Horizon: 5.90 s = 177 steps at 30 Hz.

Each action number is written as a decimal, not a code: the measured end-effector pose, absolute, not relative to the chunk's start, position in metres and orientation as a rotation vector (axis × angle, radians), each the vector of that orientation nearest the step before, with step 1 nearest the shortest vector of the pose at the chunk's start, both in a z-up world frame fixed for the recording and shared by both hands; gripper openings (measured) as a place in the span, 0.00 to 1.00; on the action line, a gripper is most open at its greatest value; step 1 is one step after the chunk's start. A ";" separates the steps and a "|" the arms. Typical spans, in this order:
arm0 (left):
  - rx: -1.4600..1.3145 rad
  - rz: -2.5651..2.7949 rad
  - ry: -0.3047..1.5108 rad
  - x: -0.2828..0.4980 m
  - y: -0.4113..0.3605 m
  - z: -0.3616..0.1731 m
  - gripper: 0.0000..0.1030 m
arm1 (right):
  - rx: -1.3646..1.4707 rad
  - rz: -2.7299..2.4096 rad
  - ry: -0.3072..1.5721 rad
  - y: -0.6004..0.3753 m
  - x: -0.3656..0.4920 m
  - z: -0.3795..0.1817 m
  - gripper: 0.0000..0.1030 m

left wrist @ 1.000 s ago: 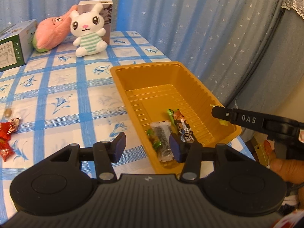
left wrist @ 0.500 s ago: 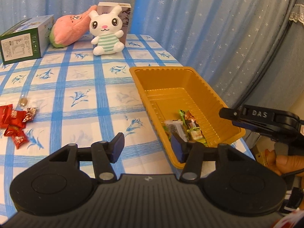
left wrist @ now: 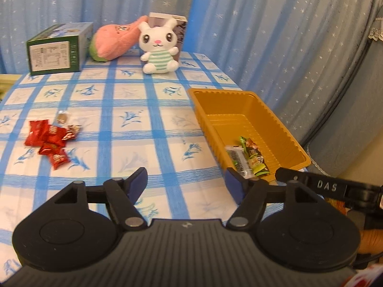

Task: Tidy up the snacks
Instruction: 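Withdraw both tools from the tray toward the red candies, then grasp a small red-wrapped candy with the right tool while the left tool grasps another red candy, then carry both red candies over the orange tray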

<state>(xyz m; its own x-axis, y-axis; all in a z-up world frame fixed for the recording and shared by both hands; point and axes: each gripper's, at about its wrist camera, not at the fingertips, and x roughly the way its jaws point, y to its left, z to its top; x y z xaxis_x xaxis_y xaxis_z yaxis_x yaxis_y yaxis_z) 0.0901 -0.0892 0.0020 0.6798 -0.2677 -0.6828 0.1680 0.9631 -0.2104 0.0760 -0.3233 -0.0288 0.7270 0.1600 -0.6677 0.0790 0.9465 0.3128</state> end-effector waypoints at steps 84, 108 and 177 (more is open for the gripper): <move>-0.058 0.058 0.814 0.171 0.157 -0.087 0.75 | 0.001 0.577 0.716 -0.041 0.175 -0.104 0.58; -0.080 -0.027 0.807 0.182 0.153 -0.096 0.72 | -0.044 0.556 0.704 -0.030 0.191 -0.126 0.25; -0.072 -0.196 0.723 0.088 -0.050 -0.017 0.15 | 0.152 0.148 0.646 -0.244 0.075 -0.030 0.24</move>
<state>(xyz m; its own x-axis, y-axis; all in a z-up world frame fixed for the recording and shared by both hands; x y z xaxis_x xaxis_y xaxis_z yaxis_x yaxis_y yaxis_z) 0.0877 -0.0501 -0.0168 0.7322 -0.2030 -0.6502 0.1533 0.9792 -0.1330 0.0753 -0.2443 -0.0300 0.7889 0.1846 -0.5862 -0.0900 0.9782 0.1869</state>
